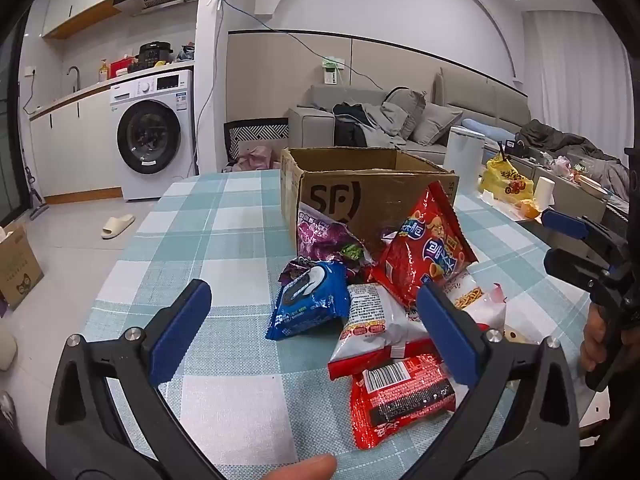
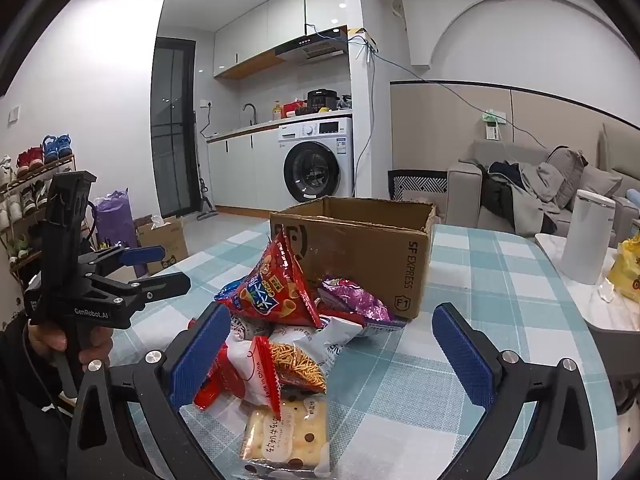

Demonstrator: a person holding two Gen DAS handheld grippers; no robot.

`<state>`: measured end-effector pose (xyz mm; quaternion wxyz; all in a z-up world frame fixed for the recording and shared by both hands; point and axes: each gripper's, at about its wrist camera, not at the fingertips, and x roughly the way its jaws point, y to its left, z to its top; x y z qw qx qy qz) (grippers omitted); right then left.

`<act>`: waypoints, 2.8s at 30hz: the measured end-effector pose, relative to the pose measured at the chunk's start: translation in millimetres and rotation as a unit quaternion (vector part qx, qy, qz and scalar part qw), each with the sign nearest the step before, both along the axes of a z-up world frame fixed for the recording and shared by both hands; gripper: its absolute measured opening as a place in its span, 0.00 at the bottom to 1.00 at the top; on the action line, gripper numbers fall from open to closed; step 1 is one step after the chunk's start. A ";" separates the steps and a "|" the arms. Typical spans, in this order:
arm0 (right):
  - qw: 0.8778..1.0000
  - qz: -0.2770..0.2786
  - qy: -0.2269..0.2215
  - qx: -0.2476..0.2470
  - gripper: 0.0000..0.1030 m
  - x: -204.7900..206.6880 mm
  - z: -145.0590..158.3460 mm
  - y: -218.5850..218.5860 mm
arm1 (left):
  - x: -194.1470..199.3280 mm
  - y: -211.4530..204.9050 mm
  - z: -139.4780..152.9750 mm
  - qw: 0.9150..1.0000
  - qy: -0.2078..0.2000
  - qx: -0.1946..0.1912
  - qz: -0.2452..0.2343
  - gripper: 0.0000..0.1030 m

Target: Organize snacks

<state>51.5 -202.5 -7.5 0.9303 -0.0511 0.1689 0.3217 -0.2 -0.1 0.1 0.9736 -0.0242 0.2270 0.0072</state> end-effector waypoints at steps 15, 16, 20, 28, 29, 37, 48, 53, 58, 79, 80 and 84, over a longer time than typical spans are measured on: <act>1.000 0.000 -0.003 -0.003 1.00 -0.1 0.1 0.0 | 0.0 0.3 0.0 1.000 0.000 0.002 0.000 0.99; 1.000 0.001 -0.003 -0.003 1.00 0.0 0.0 0.0 | 0.0 -0.1 0.0 1.000 0.000 0.003 -0.001 0.99; 1.000 0.001 -0.003 -0.003 1.00 0.0 0.0 0.1 | -0.1 -0.3 0.1 1.000 0.000 0.003 -0.001 0.99; 1.000 0.001 -0.002 -0.003 1.00 0.5 -0.2 0.2 | -1.0 -1.2 0.2 1.000 0.000 0.004 -0.002 0.99; 1.000 0.000 -0.003 -0.003 1.00 0.4 -0.2 0.2 | 0.1 -0.5 2.5 1.000 0.000 0.002 -0.001 0.99; 1.000 0.001 -0.003 -0.002 1.00 0.2 -0.3 0.0 | 0.5 2.8 2.0 1.000 -0.001 0.002 -0.003 0.99; 1.000 0.001 -0.003 -0.002 1.00 0.0 -0.2 0.1 | 1.0 2.4 2.5 1.000 0.000 0.003 -0.003 0.99; 1.000 0.001 -0.003 -0.002 1.00 0.0 -0.3 -0.1 | -1.2 0.8 1.4 1.000 -0.001 0.003 -0.005 0.99; 1.000 0.000 -0.002 -0.002 1.00 0.1 -0.4 -0.3 | -1.4 0.8 1.5 1.000 -0.001 0.003 -0.005 0.99; 1.000 -0.014 0.002 -0.003 1.00 3.6 -0.6 -0.5 | -1.0 4.8 0.6 1.000 0.003 0.005 0.007 0.99; 1.000 -0.014 0.001 -0.003 1.00 3.2 -0.4 -0.4 | -0.9 4.9 0.6 1.000 0.003 0.005 0.007 0.99; 1.000 -0.014 0.001 -0.006 1.00 3.2 -0.1 -0.5 | 0.4 7.7 -1.4 1.000 0.007 0.003 0.005 0.99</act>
